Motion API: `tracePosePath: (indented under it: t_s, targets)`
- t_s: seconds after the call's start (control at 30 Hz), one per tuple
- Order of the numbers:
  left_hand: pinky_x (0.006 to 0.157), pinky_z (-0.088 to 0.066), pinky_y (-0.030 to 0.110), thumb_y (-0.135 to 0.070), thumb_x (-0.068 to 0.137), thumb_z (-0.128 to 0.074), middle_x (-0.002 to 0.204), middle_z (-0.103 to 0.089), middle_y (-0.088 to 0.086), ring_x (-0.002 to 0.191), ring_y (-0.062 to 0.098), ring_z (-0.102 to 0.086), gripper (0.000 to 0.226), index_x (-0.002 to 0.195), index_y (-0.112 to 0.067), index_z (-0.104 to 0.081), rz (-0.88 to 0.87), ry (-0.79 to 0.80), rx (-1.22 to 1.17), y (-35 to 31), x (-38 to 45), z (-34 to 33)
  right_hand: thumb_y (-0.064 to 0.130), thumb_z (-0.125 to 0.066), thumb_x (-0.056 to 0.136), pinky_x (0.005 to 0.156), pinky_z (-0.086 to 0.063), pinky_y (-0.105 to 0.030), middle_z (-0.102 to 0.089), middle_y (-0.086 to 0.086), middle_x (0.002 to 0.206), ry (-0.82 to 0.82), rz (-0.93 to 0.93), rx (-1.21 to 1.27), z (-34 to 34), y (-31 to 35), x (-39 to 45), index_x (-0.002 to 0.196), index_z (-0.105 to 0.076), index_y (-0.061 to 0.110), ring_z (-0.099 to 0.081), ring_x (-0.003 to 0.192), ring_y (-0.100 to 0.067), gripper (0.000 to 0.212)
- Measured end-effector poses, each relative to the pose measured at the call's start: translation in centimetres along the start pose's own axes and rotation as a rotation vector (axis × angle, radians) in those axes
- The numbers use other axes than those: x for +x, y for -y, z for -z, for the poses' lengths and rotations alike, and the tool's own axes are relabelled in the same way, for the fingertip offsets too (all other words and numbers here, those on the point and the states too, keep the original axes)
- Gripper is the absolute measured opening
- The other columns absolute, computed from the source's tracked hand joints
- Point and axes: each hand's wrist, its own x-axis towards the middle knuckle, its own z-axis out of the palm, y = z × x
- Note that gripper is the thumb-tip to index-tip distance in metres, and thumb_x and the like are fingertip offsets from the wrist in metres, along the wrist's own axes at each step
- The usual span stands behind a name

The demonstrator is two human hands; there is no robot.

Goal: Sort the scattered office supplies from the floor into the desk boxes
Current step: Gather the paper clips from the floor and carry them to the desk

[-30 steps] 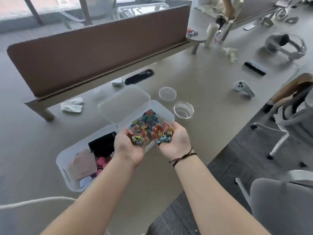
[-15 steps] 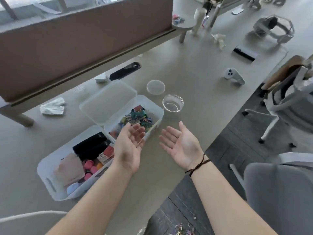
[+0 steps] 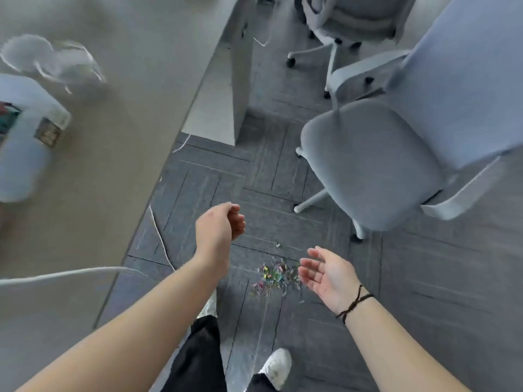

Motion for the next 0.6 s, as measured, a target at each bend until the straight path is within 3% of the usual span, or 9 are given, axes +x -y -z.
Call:
tracePosePath:
  t_s: [0.2, 0.43, 0.6]
  targets:
    - [0.051, -0.046, 0.025, -0.013, 0.097, -0.054, 0.065, -0.061, 0.004, 0.054, 0.016, -0.055, 0.020, 0.079, -0.012, -0.062, 0.036, -0.014, 0.089, 14.9, 4.9, -4.8, 0.019, -0.055, 0.101, 0.064, -0.055, -0.039, -0.064, -0.015, 0.079, -0.104, 0.000, 0.068, 10.4, -4.5, 9.5, 0.106, -0.058, 0.007, -0.061, 0.066, -0.027, 0.013]
    - [0.057, -0.047, 0.027, -0.013, 0.096, -0.051, 0.070, -0.062, 0.002, 0.059, 0.015, -0.057, 0.018, 0.081, -0.013, -0.061, -0.026, -0.062, 0.255, 26.5, 16.5, -4.7, 0.016, -0.052, 0.102, 0.067, -0.054, -0.039, -0.060, -0.014, 0.078, -0.146, -0.020, 0.183, 15.2, -11.3, 23.4, 0.119, -0.052, 0.008, -0.060, 0.067, -0.026, 0.018]
    - [0.067, -0.051, 0.029, -0.014, 0.099, -0.052, 0.077, -0.065, 0.001, 0.067, 0.014, -0.060, 0.020, 0.084, -0.015, -0.066, -0.114, -0.157, 0.383, 31.4, 27.0, -1.1, 0.017, -0.051, 0.103, 0.071, -0.053, -0.039, -0.059, -0.013, 0.075, -0.178, -0.034, 0.205, 15.5, -16.5, 34.4, 0.098, -0.054, 0.007, -0.058, 0.067, -0.025, 0.012]
